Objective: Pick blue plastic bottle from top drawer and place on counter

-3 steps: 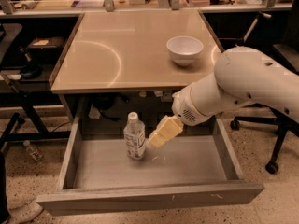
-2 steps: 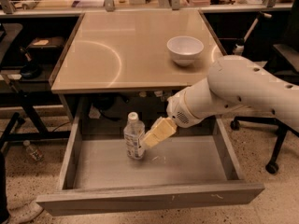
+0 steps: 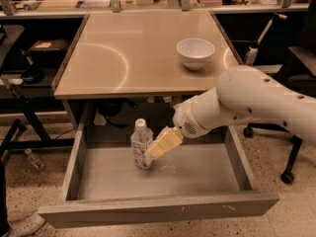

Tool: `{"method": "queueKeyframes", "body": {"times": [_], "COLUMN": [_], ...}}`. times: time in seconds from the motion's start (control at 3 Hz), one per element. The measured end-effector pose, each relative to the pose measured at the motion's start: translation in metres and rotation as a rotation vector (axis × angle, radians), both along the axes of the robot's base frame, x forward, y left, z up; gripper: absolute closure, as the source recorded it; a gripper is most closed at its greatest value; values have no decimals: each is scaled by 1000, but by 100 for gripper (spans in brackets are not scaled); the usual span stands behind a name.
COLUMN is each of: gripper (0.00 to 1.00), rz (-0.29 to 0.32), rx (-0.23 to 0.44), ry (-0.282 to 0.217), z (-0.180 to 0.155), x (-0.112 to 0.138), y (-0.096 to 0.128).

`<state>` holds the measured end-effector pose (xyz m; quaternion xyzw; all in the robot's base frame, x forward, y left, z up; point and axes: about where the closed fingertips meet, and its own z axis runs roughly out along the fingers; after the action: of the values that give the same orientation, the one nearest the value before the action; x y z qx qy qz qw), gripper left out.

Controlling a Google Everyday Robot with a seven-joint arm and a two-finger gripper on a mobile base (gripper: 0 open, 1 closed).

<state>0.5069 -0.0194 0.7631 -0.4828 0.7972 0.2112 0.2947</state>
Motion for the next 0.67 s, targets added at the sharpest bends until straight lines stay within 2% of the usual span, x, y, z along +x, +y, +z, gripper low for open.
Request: {"method": "queueKeyframes", "body": {"times": [0.33, 0.67], "gripper": [0, 0], "rz": [16, 15], "rx": [69, 119], "ry": [-47, -55], "z": [-7, -19], "x": [5, 4], "y": [29, 48]}}
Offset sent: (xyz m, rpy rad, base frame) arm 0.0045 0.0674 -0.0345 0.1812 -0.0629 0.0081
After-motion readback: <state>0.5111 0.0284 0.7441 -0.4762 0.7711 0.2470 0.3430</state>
